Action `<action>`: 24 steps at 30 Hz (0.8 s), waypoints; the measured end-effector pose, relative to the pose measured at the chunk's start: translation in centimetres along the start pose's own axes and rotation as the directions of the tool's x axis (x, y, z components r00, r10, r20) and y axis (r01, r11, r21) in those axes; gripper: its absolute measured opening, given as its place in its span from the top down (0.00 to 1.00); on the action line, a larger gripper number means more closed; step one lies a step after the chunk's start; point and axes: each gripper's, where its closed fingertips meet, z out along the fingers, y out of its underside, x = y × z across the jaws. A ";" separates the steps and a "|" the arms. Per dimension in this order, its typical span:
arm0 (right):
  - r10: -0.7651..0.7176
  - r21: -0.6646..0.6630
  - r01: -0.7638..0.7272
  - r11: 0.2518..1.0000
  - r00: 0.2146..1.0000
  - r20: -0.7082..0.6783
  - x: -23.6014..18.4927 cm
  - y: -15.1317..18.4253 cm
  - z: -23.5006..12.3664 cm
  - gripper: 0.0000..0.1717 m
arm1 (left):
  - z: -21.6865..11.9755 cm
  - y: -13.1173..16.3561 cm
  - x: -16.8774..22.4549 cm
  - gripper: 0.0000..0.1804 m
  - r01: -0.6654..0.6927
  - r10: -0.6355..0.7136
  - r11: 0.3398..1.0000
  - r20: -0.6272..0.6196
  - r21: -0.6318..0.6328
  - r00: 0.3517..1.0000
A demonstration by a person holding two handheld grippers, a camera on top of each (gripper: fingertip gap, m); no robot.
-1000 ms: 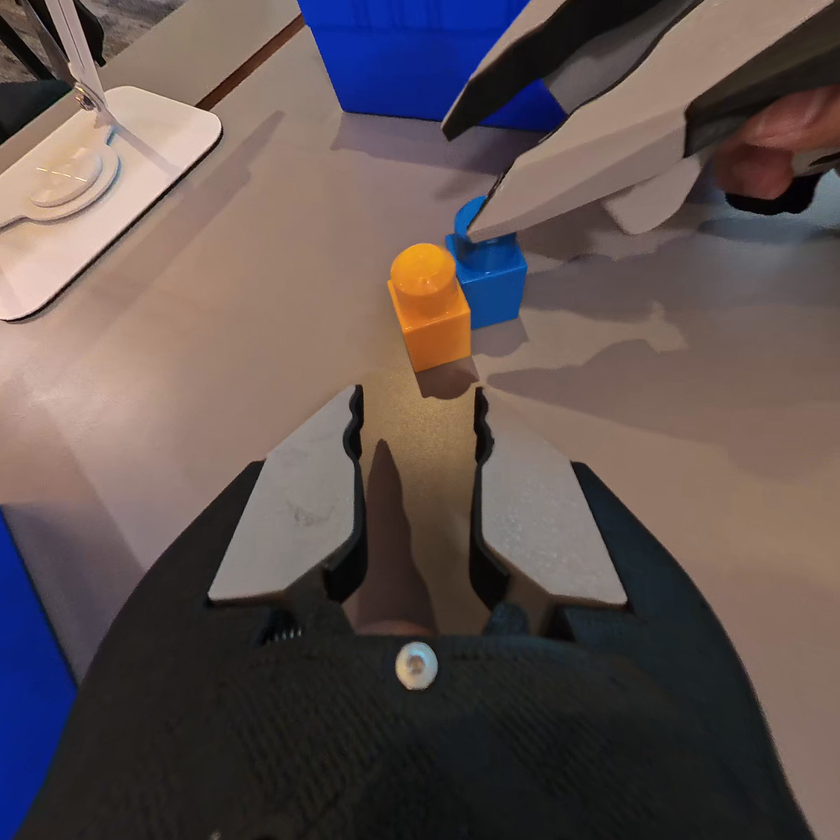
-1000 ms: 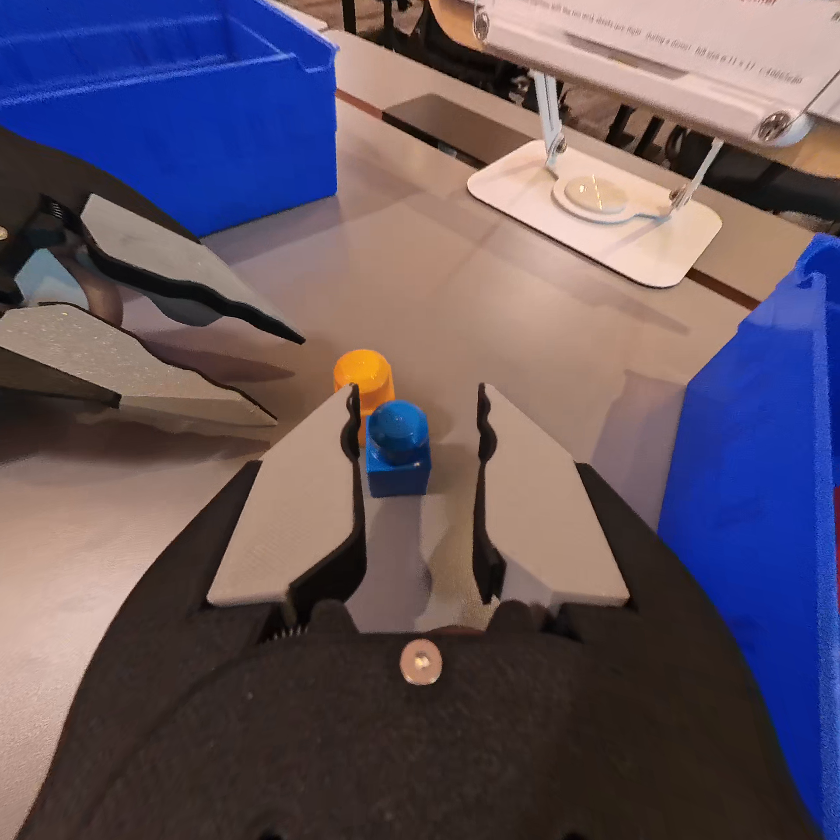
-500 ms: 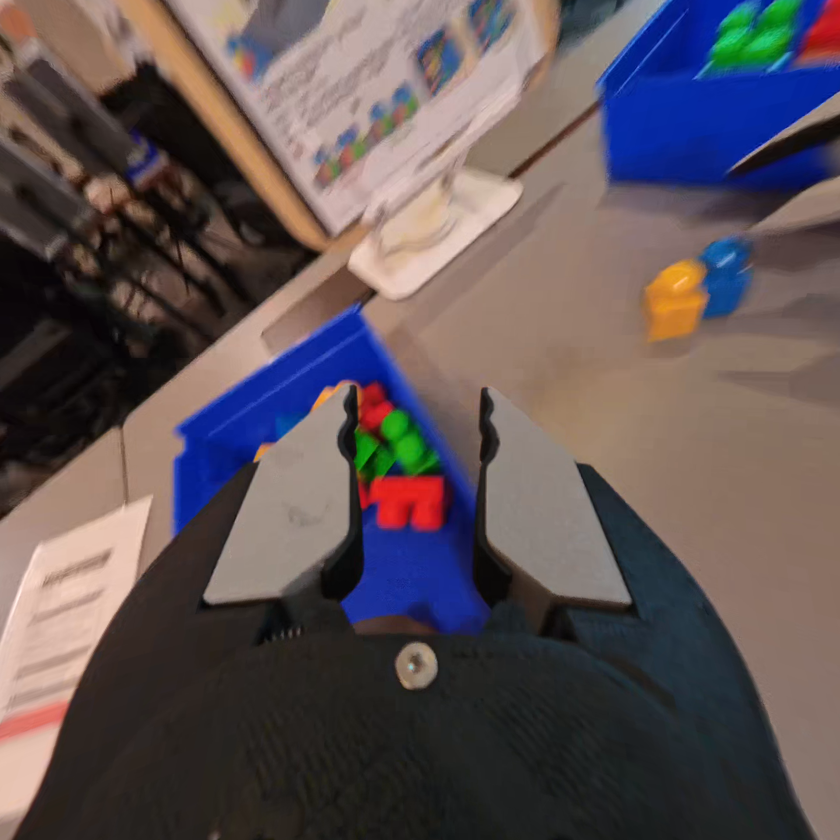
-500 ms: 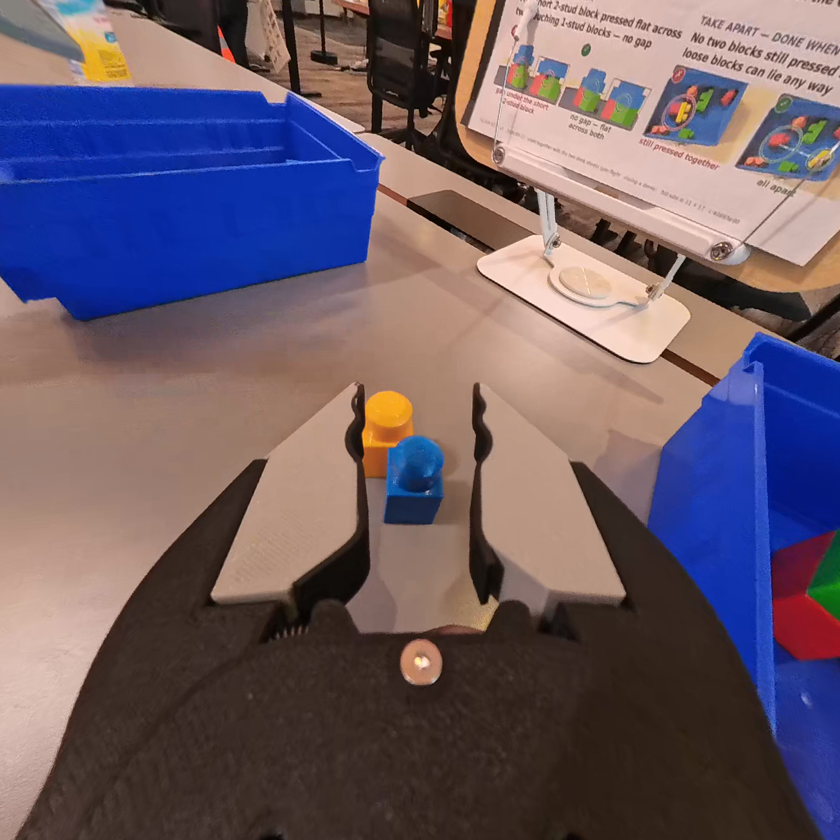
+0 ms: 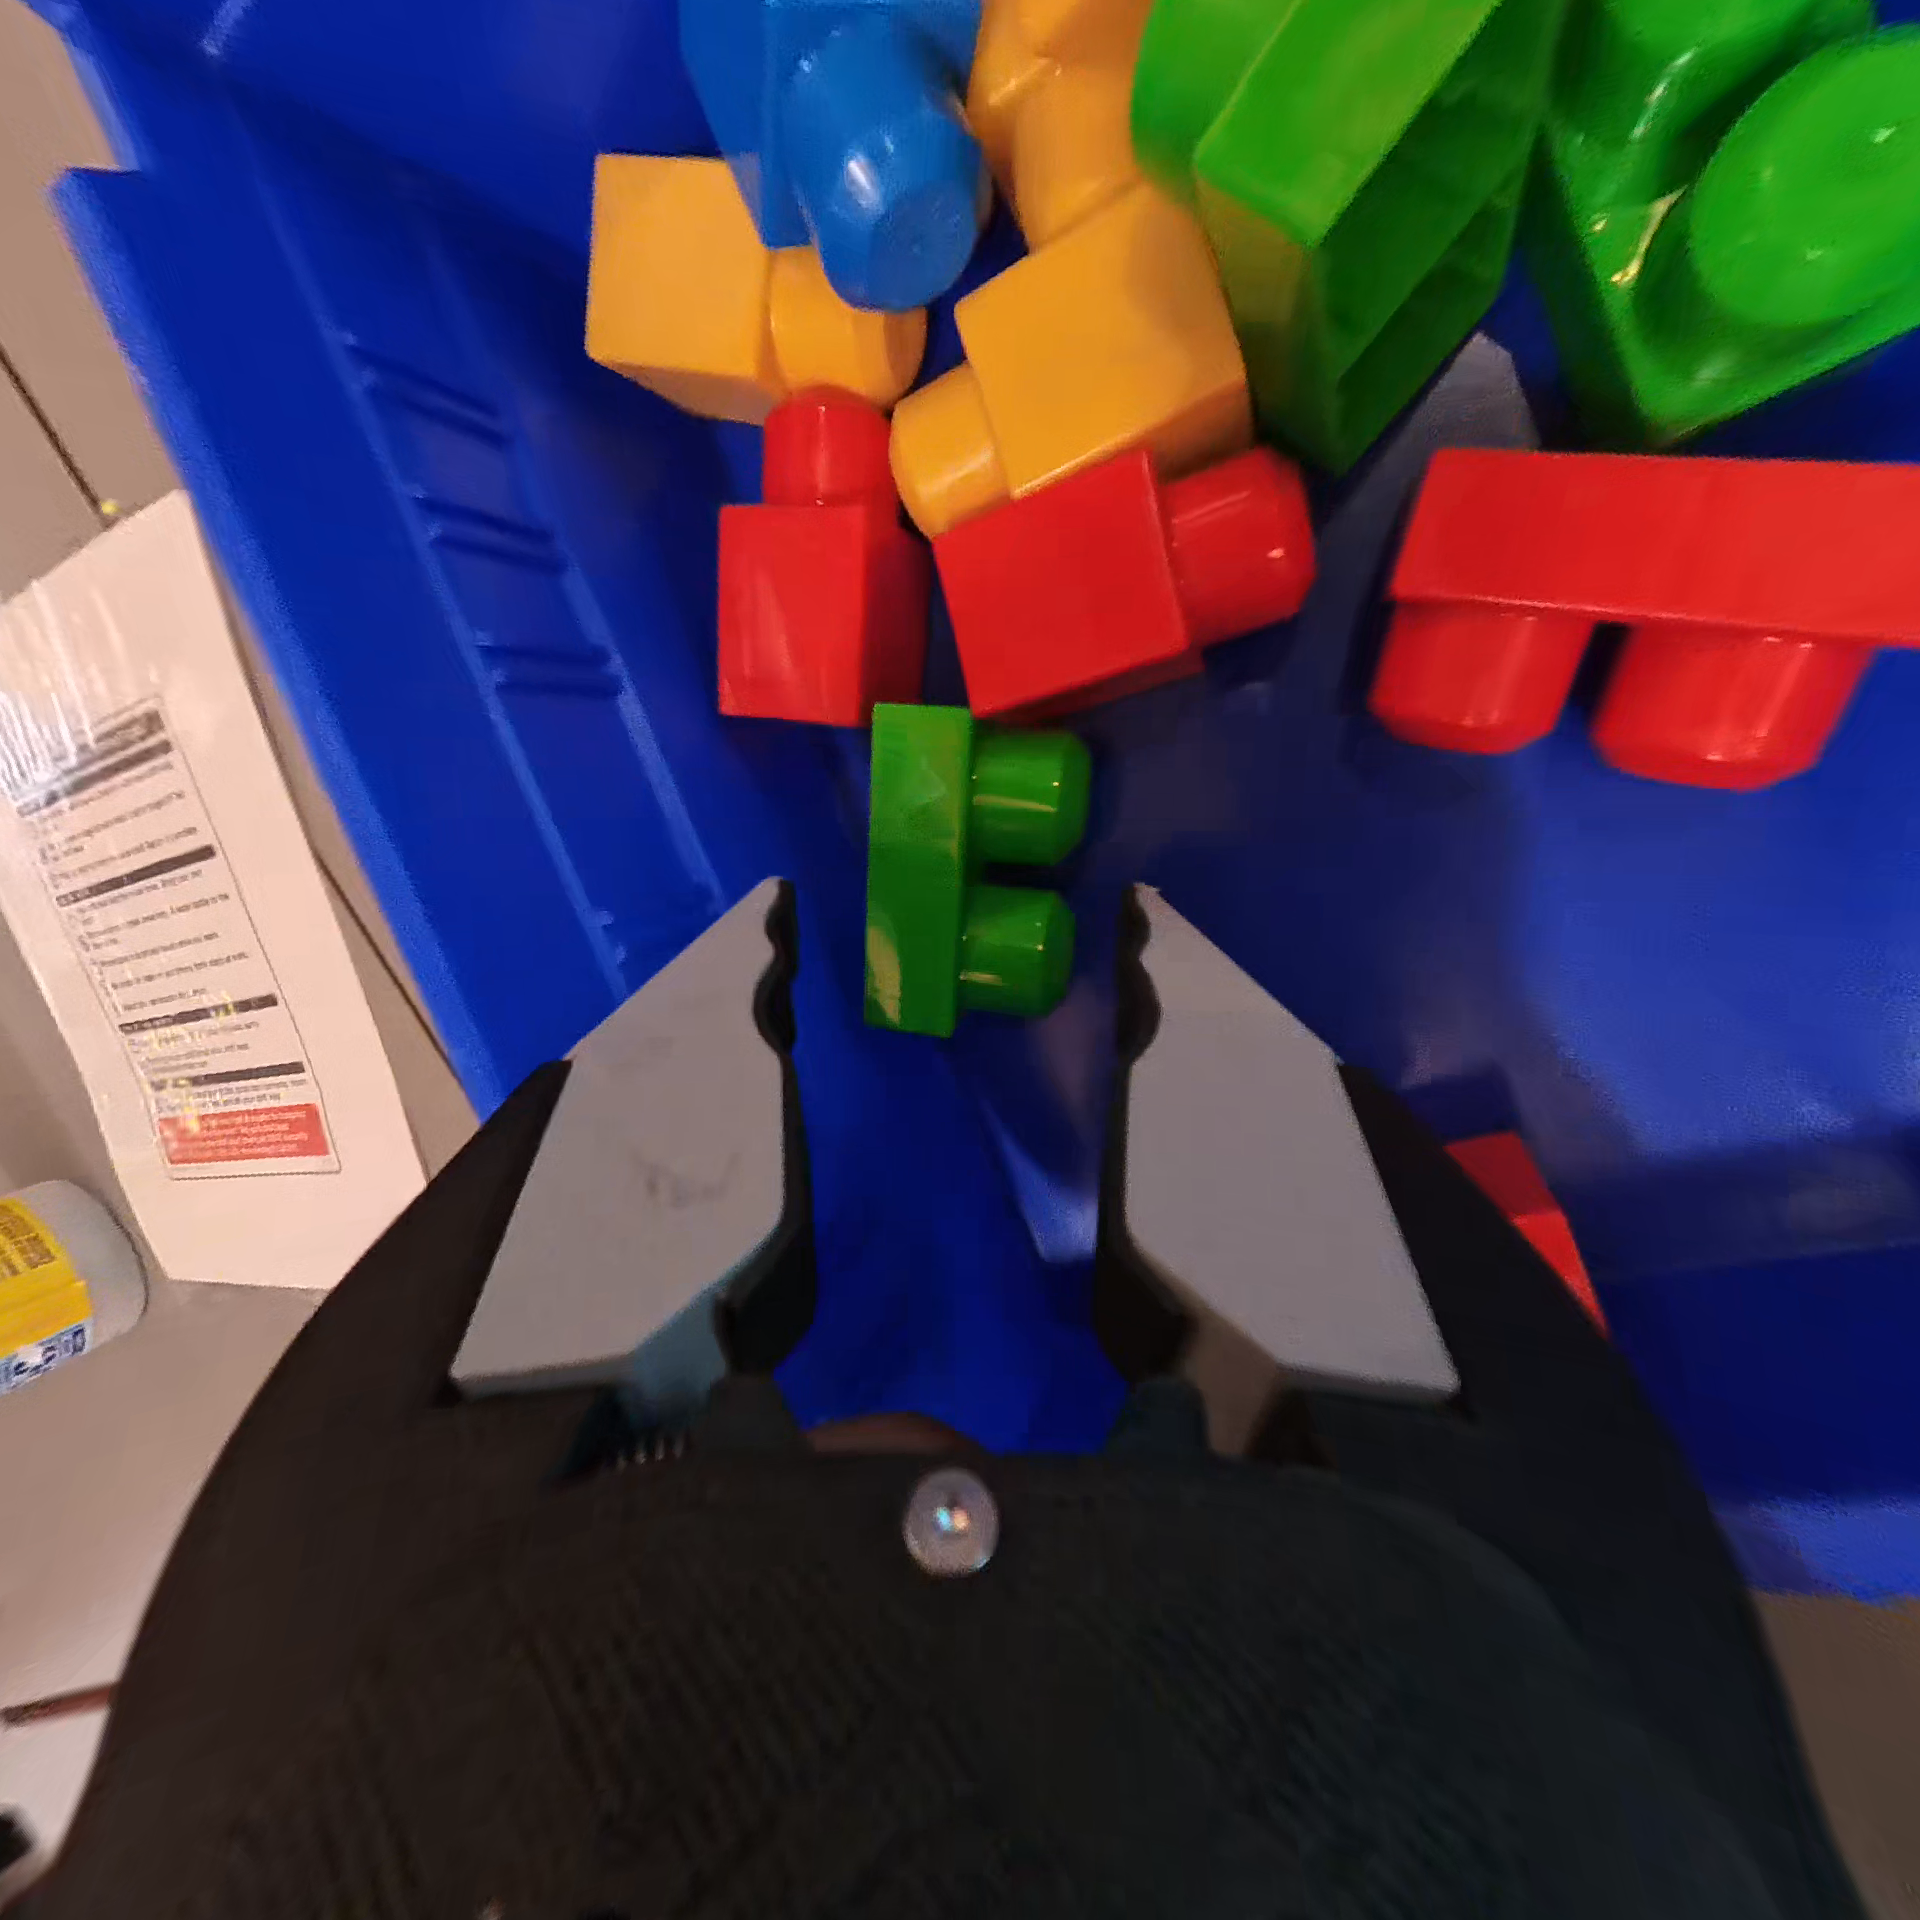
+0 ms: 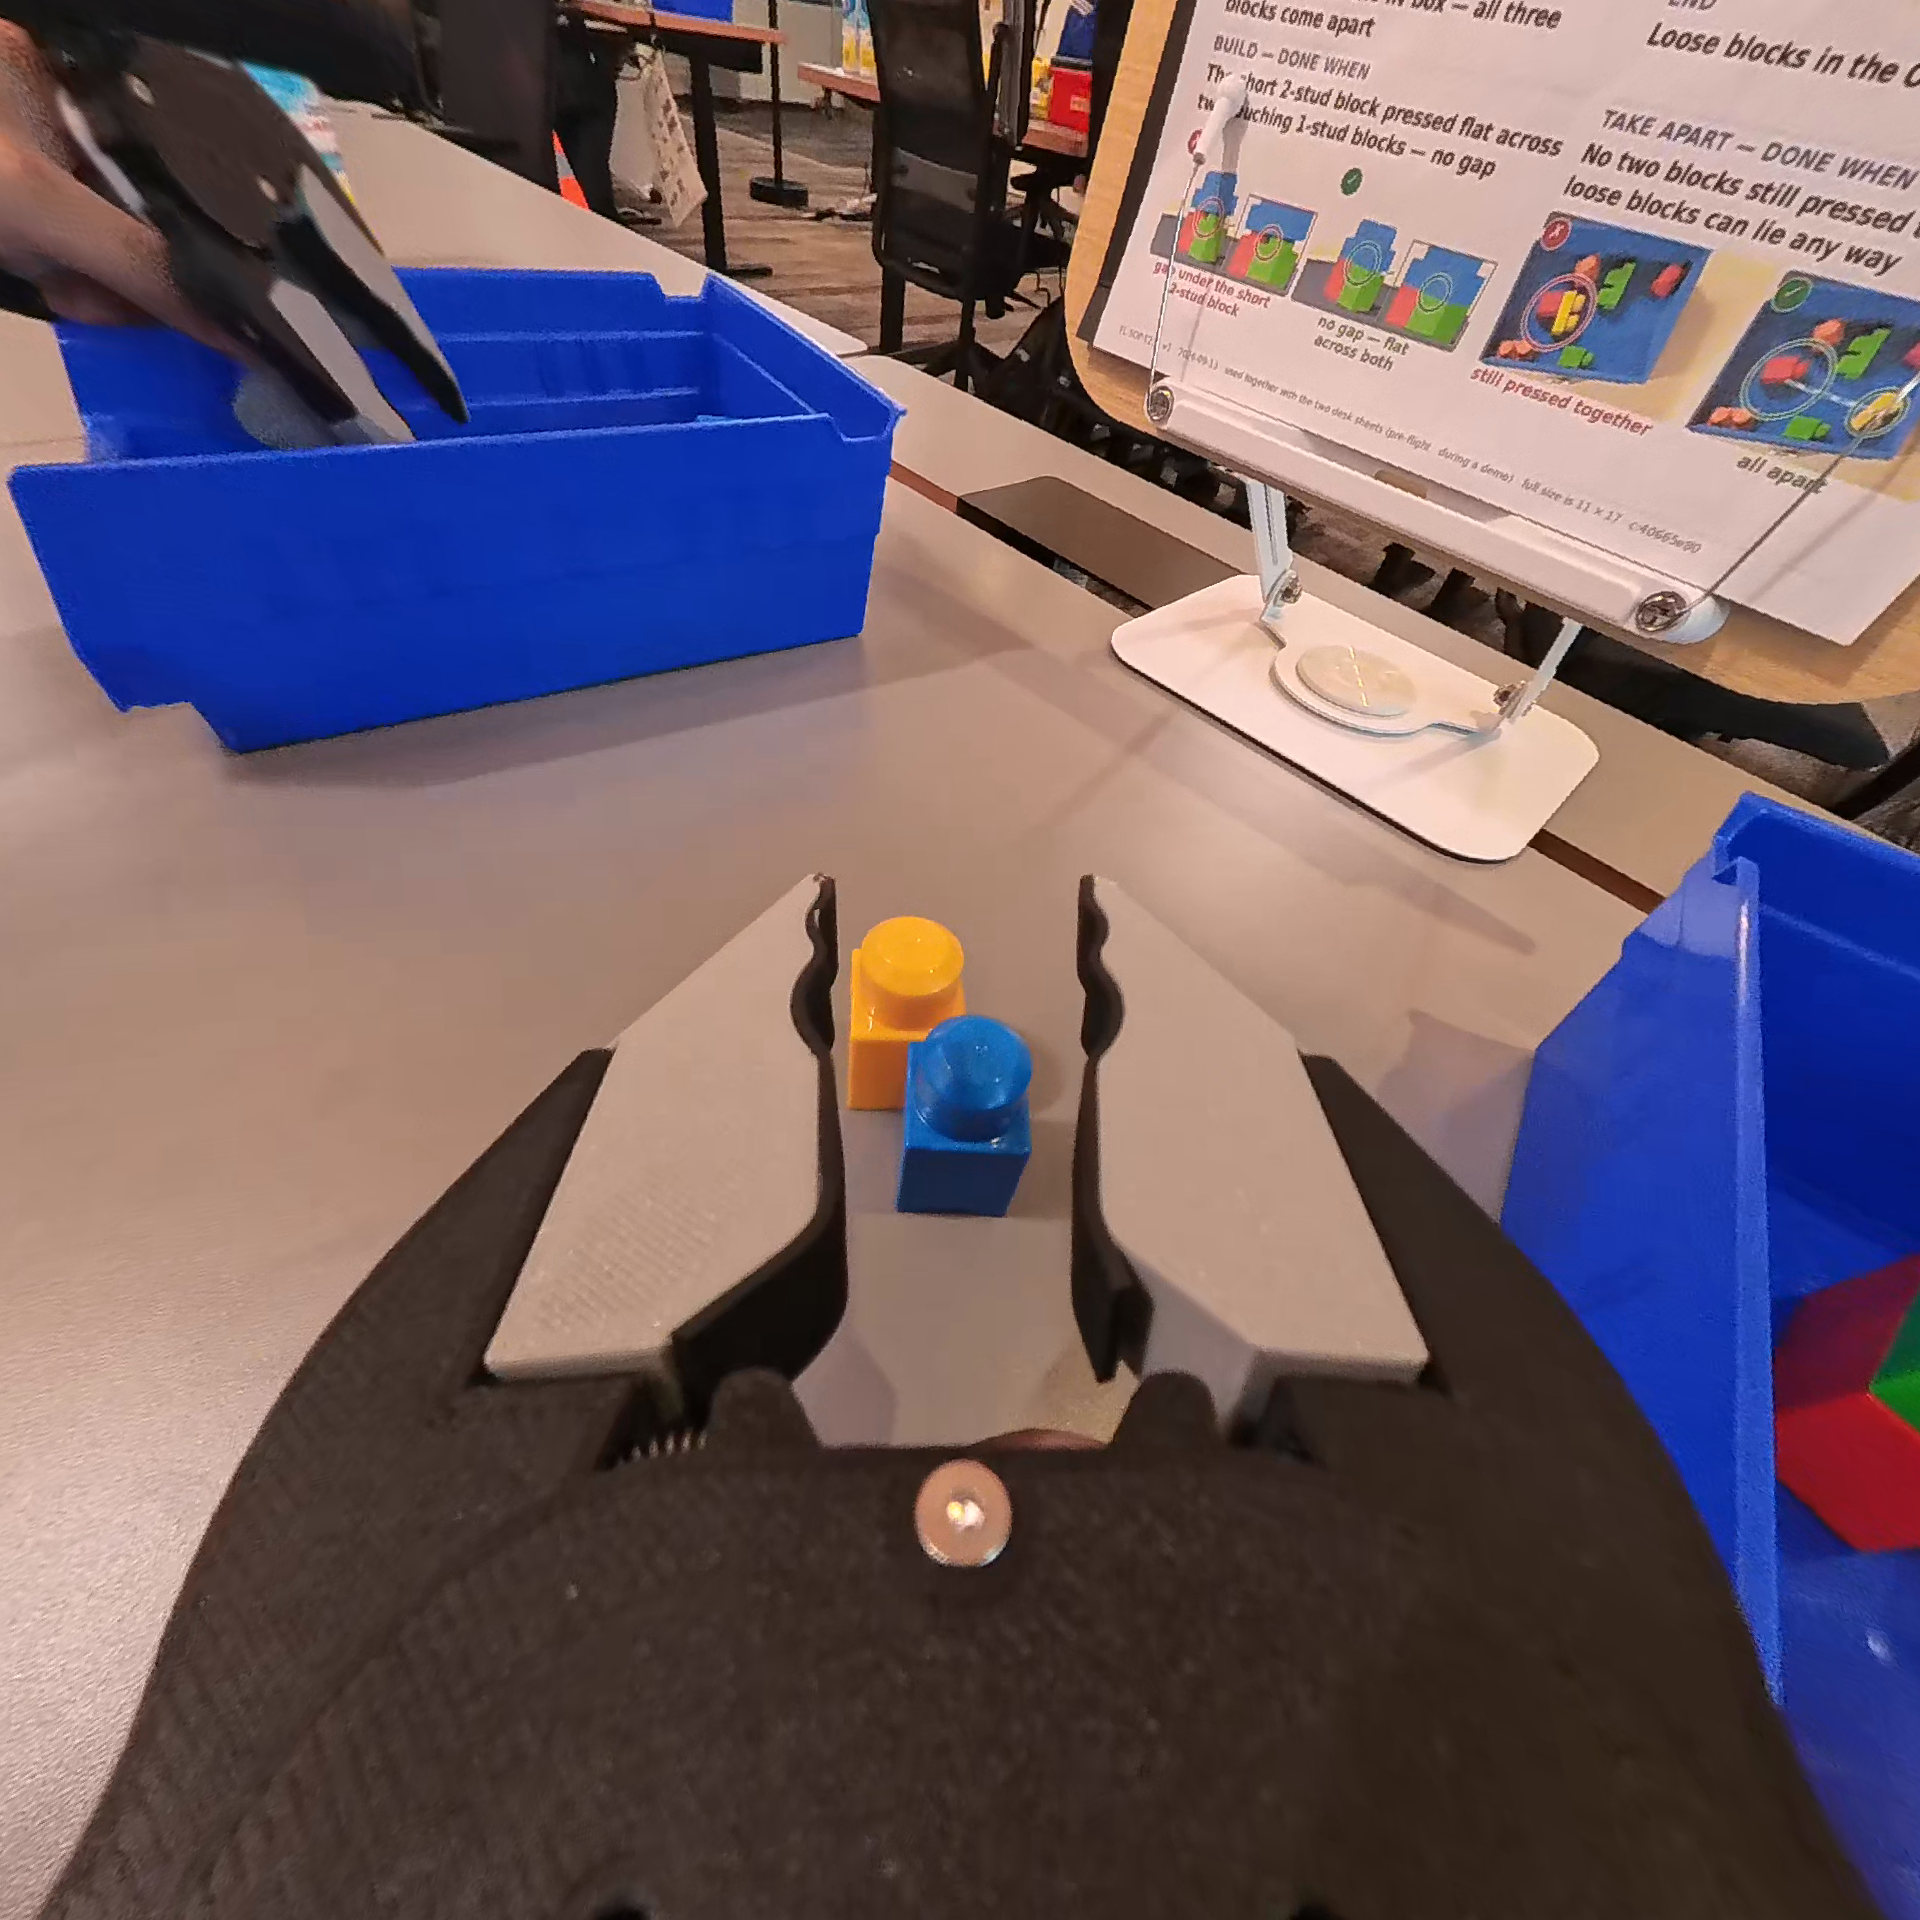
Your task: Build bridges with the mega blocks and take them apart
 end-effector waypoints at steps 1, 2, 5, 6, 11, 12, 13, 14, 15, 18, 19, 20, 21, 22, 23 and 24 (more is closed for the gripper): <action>-0.001 0.001 0.001 1.000 1.000 0.002 0.0 0.0 0.0 0.75 | 0.5 0.4 0.0 0.66 -0.012 0.013 0.999 0.004 -0.044 1.000; -0.002 0.002 0.002 1.000 1.000 0.003 -0.1 0.0 0.0 0.75 | 1.0 0.9 0.1 0.68 -0.029 0.029 0.995 0.002 -0.094 1.000; -0.009 0.007 0.009 1.000 1.000 0.007 -0.2 -0.1 -0.1 0.75 | 1.9 0.8 -0.1 0.75 -0.033 0.034 0.991 0.003 -0.131 0.999; -0.010 0.007 0.010 1.000 1.000 0.006 -0.2 -0.2 -0.1 0.75 | 2.0 0.7 0.0 0.76 -0.018 0.017 0.990 -0.009 -0.138 1.000; -0.012 0.014 0.012 1.000 1.000 0.004 -0.1 -0.3 -0.3 0.75 | 1.2 0.6 0.1 0.77 -0.033 0.034 0.992 0.000 -0.120 0.999; -0.010 0.017 0.009 1.000 1.000 0.006 -0.1 -0.4 -0.4 0.75 | 0.6 0.4 0.1 0.77 -0.032 0.032 0.995 0.003 -0.097 0.999; -0.008 0.019 0.008 1.000 1.000 0.008 -0.1 -0.4 -0.4 0.75 | -0.1 0.0 0.0 0.77 -0.025 0.025 0.998 0.005 -0.065 1.000; -0.008 0.023 0.008 1.000 1.000 0.010 -0.1 -0.5 -0.5 0.75 | -1.0 -0.3 0.1 0.77 -0.017 0.017 0.999 0.001 -0.028 1.000; -0.009 0.025 0.009 1.000 1.000 0.012 -0.2 -0.6 -0.5 0.75 | -2.1 -0.8 0.3 0.77 -0.011 0.011 1.000 -0.011 0.014 1.000; -0.019 0.029 0.018 0.999 0.999 0.031 -0.7 -0.7 -0.6 0.75 | -5.6 -2.7 2.0 0.77 -0.005 0.019 0.989 -0.093 0.147 0.995; -0.028 0.030 0.027 0.999 0.999 0.047 -1.0 -0.8 -0.6 0.75 | -6.9 -3.5 3.2 0.77 -0.011 0.039 0.981 -0.140 0.193 0.989; -0.044 0.040 0.042 0.998 0.996 0.071 -1.6 -1.0 -0.6 0.74 | -8.3 -4.4 4.7 0.77 -0.020 0.069 0.970 -0.199 0.242 0.977; -0.069 0.061 0.063 0.996 0.992 0.106 -2.5 -1.3 -0.8 0.73 | -9.6 -5.3 6.8 0.77 -0.029 0.110 0.958 -0.271 0.287 0.956; -0.103 0.093 0.090 0.992 0.983 0.154 -3.7 -1.7 -1.0 0.72 | -10.9 -6.1 9.2 0.77 -0.045 0.165 0.945 -0.354 0.324 0.921; -0.149 0.143 0.120 0.982 0.965 0.214 -5.2 -2.3 -1.4 0.71 | -12.2 -6.8 11.7 0.77 -0.067 0.226 0.930 -0.420 0.360 0.879; -0.203 0.200 0.153 0.968 0.943 0.263 -6.8 -3.0 -2.0 0.71 | -13.3 -7.6 13.9 0.77 -0.089 0.279 0.915 -0.458 0.394 0.844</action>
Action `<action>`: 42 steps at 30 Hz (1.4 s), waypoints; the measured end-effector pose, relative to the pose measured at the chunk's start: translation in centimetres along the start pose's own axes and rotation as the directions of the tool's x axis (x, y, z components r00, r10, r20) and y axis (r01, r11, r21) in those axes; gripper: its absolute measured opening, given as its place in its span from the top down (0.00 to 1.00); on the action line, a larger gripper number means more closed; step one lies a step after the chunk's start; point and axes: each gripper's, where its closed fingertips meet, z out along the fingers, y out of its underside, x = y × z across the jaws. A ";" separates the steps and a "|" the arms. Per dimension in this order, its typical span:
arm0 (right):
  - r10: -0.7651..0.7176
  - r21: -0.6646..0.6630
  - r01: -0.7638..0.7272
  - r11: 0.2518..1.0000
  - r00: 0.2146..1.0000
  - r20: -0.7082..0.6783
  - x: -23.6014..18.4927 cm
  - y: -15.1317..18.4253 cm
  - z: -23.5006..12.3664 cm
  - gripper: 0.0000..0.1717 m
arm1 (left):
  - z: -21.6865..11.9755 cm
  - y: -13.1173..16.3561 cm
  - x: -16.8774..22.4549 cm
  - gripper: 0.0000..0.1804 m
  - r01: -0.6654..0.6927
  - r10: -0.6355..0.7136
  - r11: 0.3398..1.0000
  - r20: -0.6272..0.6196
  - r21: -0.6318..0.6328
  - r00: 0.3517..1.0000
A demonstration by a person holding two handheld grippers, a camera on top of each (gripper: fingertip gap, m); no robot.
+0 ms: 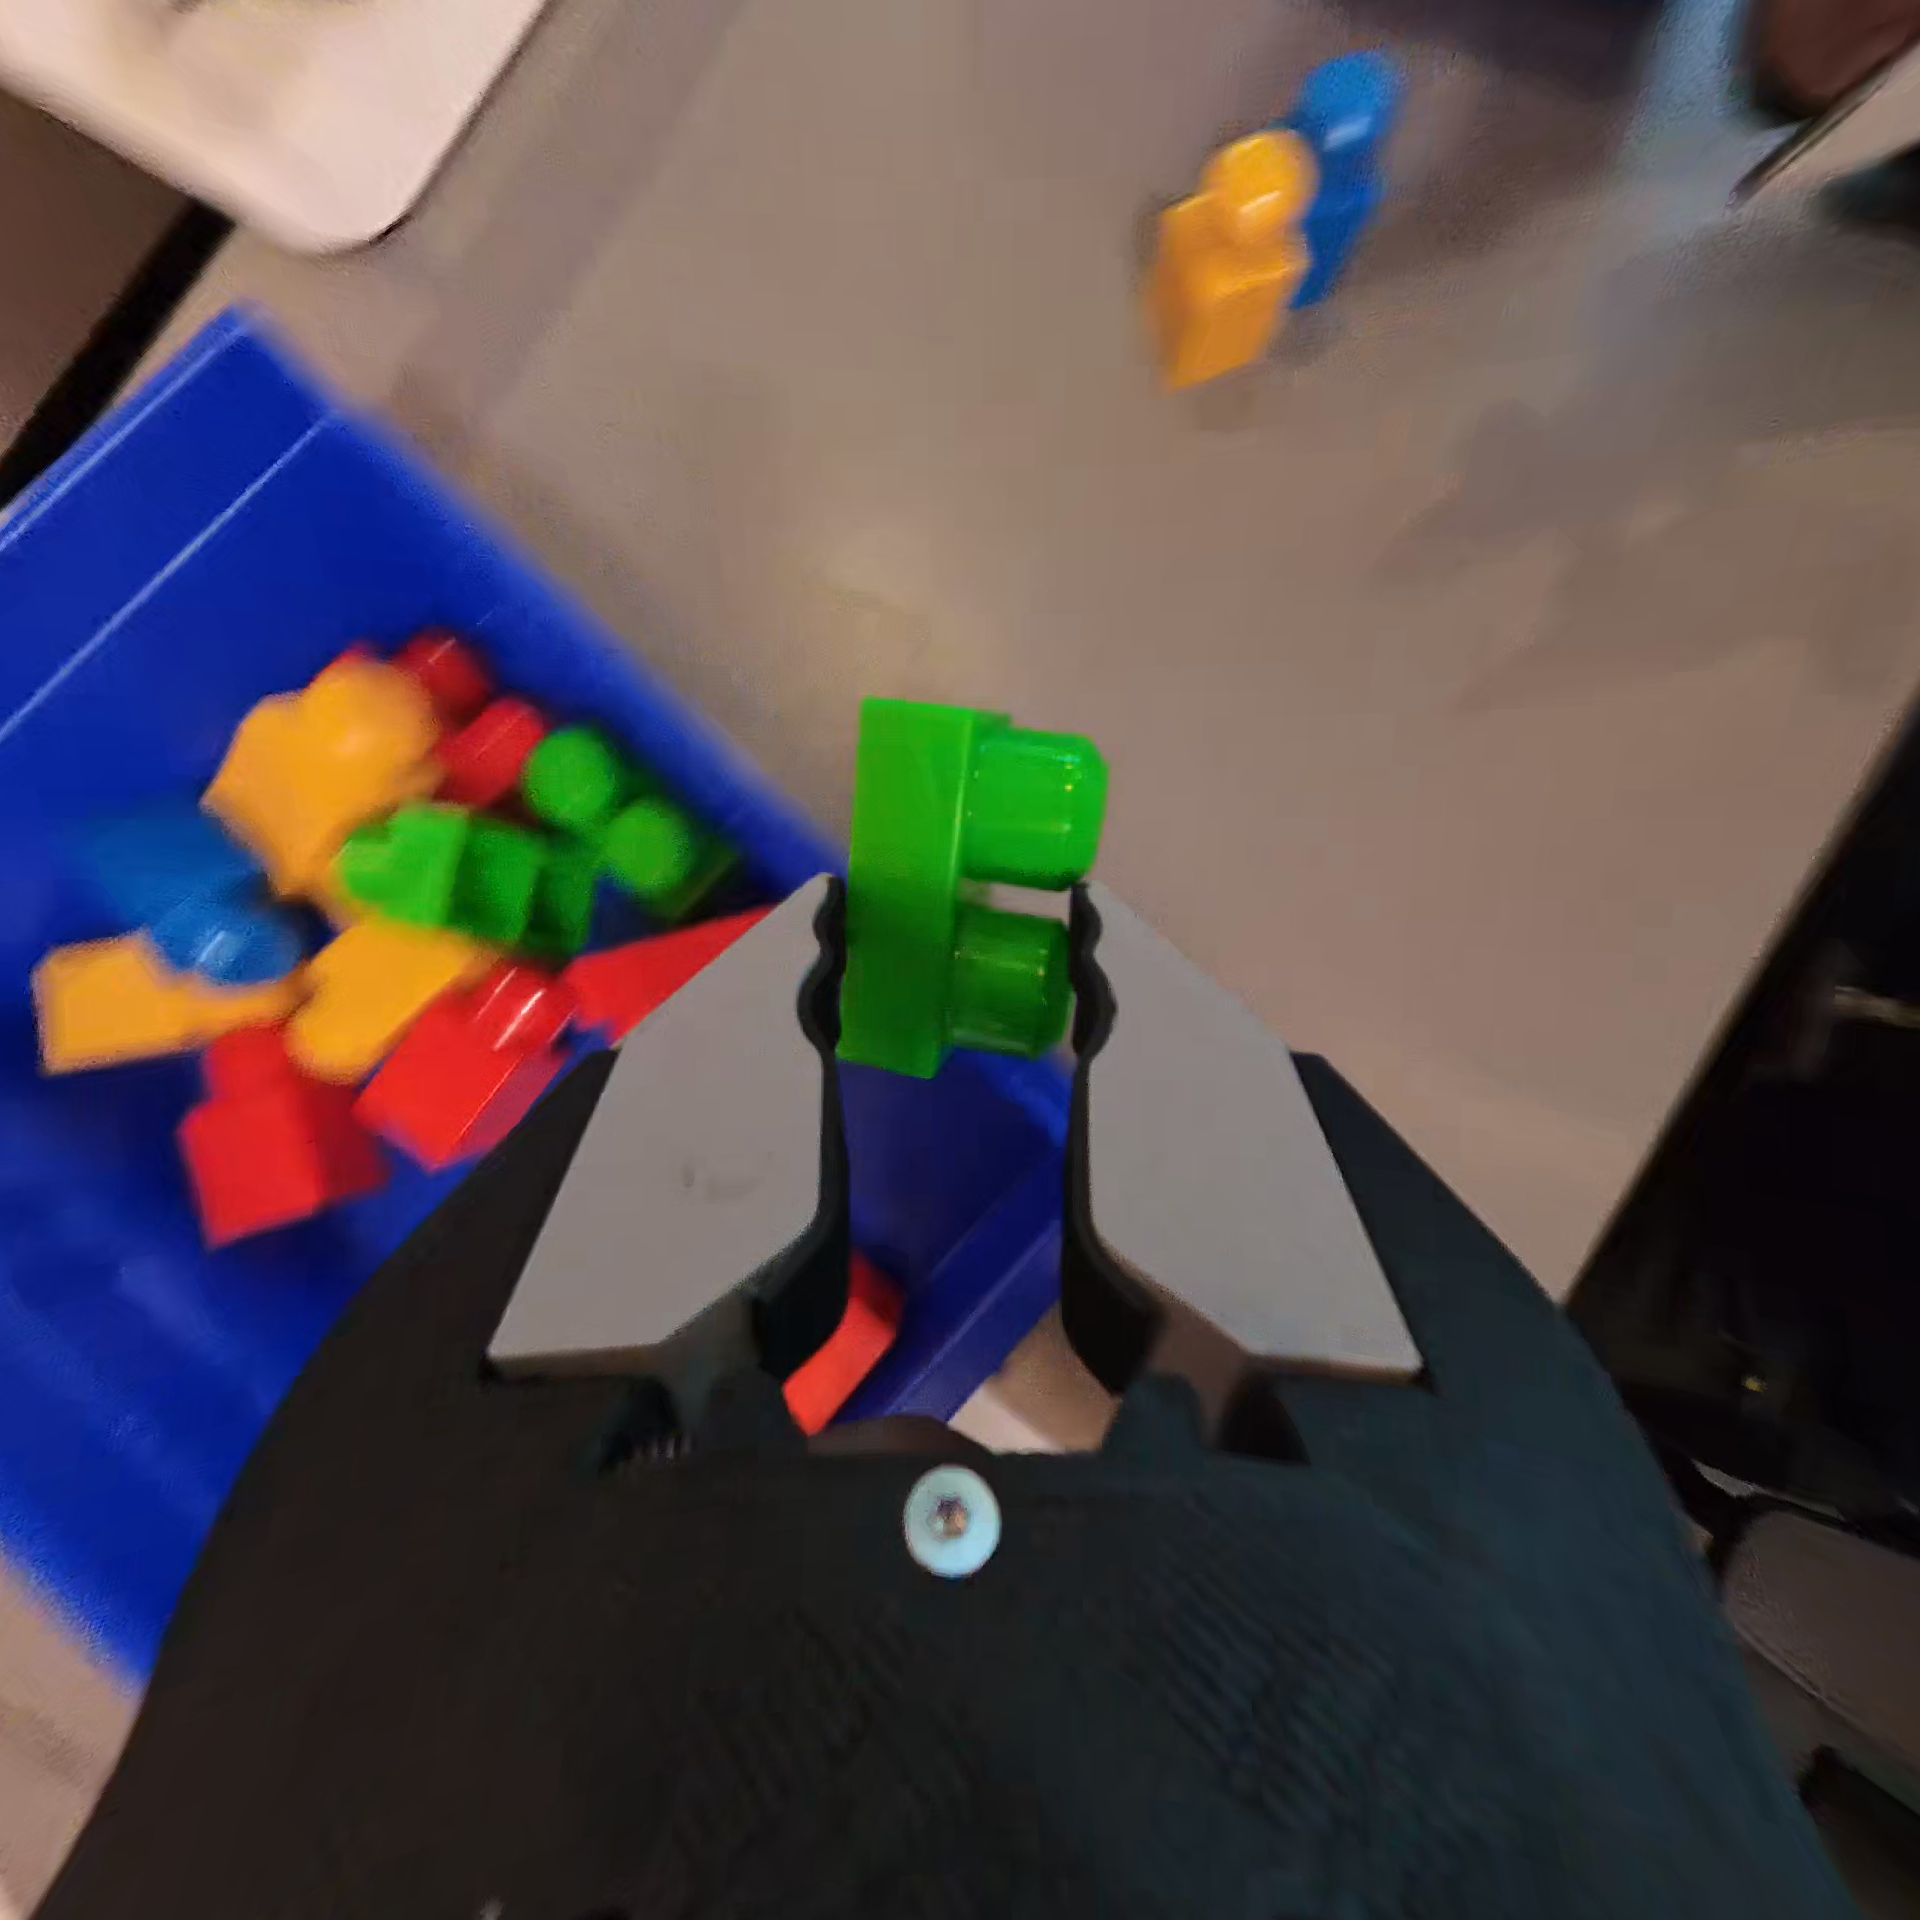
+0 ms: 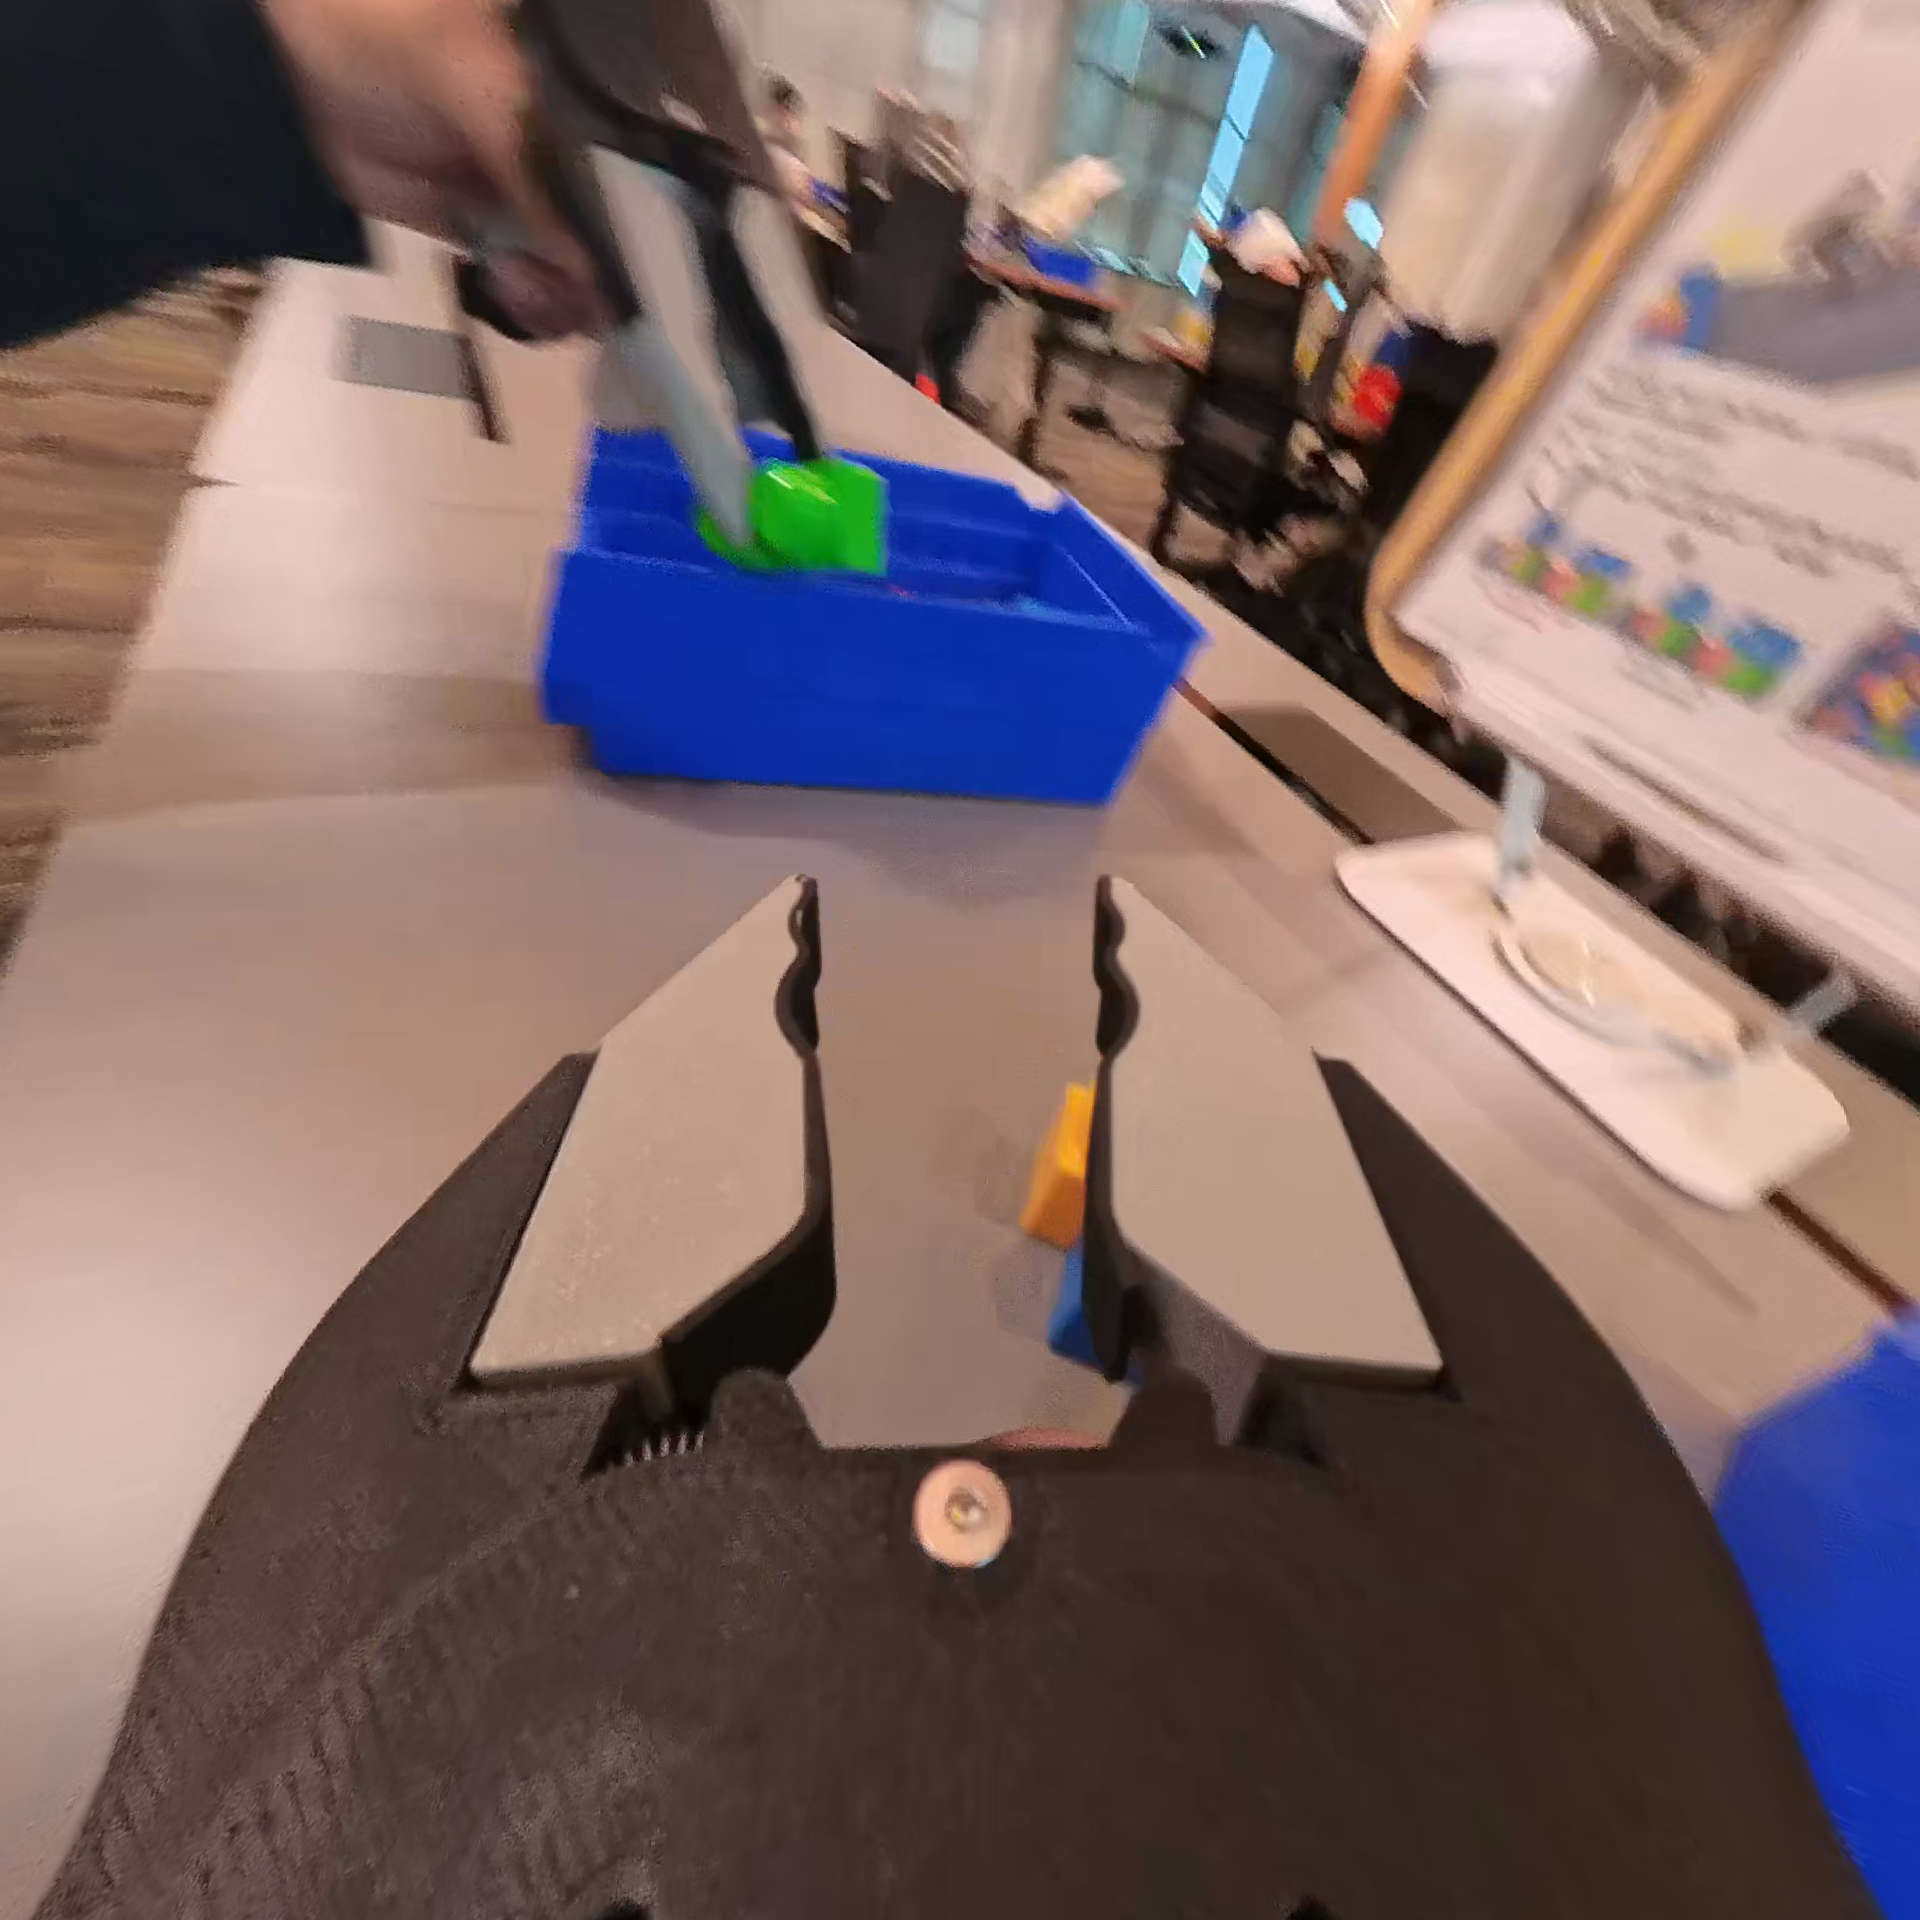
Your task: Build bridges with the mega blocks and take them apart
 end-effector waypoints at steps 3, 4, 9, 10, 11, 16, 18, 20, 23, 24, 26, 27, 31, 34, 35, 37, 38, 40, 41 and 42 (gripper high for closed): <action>-0.200 0.066 0.196 0.978 0.978 0.056 -3.4 -1.2 0.0 0.73 | 1.4 -3.4 6.4 0.77 -0.078 0.089 0.995 -0.215 0.059 0.973; -0.255 0.070 0.252 0.965 0.966 0.038 -3.9 -1.3 0.0 0.75 | 2.0 -4.0 7.3 0.77 -0.098 0.107 0.994 -0.226 0.054 0.968; -0.280 0.043 0.280 0.959 0.960 -0.001 -4.1 -0.8 0.7 0.81 | 5.6 -5.0 10.5 0.78 -0.094 0.089 0.996 -0.365 0.004 0.927; -0.265 0.028 0.264 0.964 0.964 0.033 -4.4 -0.4 0.7 0.76 | 6.0 -5.1 11.5 0.78 -0.083 0.077 0.997 -0.417 0.004 0.905; -0.252 0.017 0.251 0.968 0.965 0.073 -4.8 0.0 0.7 0.72 | 6.3 -5.2 12.3 0.78 -0.081 0.072 0.997 -0.457 -0.001 0.886; -0.267 -0.019 0.274 0.962 0.948 0.174 -6.2 1.1 0.7 0.66 | 7.1 -5.2 15.6 0.78 -0.082 0.053 0.996 -0.622 -0.018 0.781; -0.292 -0.012 0.301 0.954 0.934 0.204 -7.1 1.2 0.5 0.69 | 7.3 -5.1 16.4 0.78 -0.094 0.054 0.995 -0.649 -0.026 0.759; -0.337 -0.015 0.346 0.938 0.921 0.198 -7.4 1.3 0.6 0.75 | 7.3 -5.4 17.0 0.78 -0.093 0.058 0.996 -0.670 -0.017 0.740; -0.356 -0.017 0.367 0.930 0.914 0.196 -7.4 1.3 0.4 0.79 | 7.5 -5.4 17.3 0.78 -0.084 0.048 0.996 -0.686 -0.020 0.726; -0.341 -0.019 0.352 0.936 0.919 0.200 -7.3 1.3 0.4 0.79 | 7.4 -5.5 17.3 0.78 -0.064 0.035 0.998 -0.696 -0.015 0.717; -0.291 -0.013 0.300 0.954 0.934 0.207 -7.0 0.9 0.3 0.80 | 7.1 -6.1 17.2 0.77 -0.012 0.012 1.000 -0.720 0.005 0.694; -0.263 -0.016 0.273 0.962 0.942 0.210 -6.7 0.8 0.2 0.81 | 7.1 -6.3 16.8 0.77 0.000 0.015 1.000 -0.709 0.021 0.705; -0.197 -0.024 0.202 0.979 0.970 0.139 -4.2 0.3 -0.4 0.82 | 6.9 -8.0 13.2 0.67 -0.005 0.112 0.981 -0.542 0.195 0.833; -0.126 -0.021 0.128 0.992 0.989 0.076 -2.1 -0.2 -1.0 0.82 | 6.4 -9.6 11.1 0.68 -0.010 0.159 0.939 -0.407 0.344 0.899; -0.102 -0.023 0.103 0.994 0.993 0.055 -1.4 -0.2 -1.1 0.82 | 6.5 -9.9 10.1 0.68 -0.020 0.156 0.925 -0.333 0.378 0.930; -0.053 -0.018 0.053 0.998 0.999 0.011 0.1 -0.4 -1.5 0.82 | 6.7 -10.5 8.5 0.68 -0.043 0.146 0.901 -0.208 0.432 0.967; -0.026 -0.016 0.026 1.000 0.999 -0.018 0.9 -0.4 -1.7 0.82 | 6.8 -10.6 8.0 0.68 -0.062 0.148 0.889 -0.157 0.454 0.976; 0.031 -0.002 -0.031 1.000 0.996 -0.085 2.6 -0.5 -2.3 0.82 | 7.3 -10.7 6.5 0.69 -0.101 0.123 0.887 -0.019 0.451 0.992; 0.058 0.006 -0.058 0.998 0.991 -0.117 3.5 -0.5 -2.5 0.82 | 7.7 -10.7 6.0 0.68 -0.107 0.100 0.894 0.038 0.436 0.994; 0.082 0.014 -0.081 0.997 0.986 -0.147 4.2 -0.5 -2.8 0.82 | 8.1 -10.9 6.0 0.67 -0.098 0.080 0.899 0.061 0.427 0.995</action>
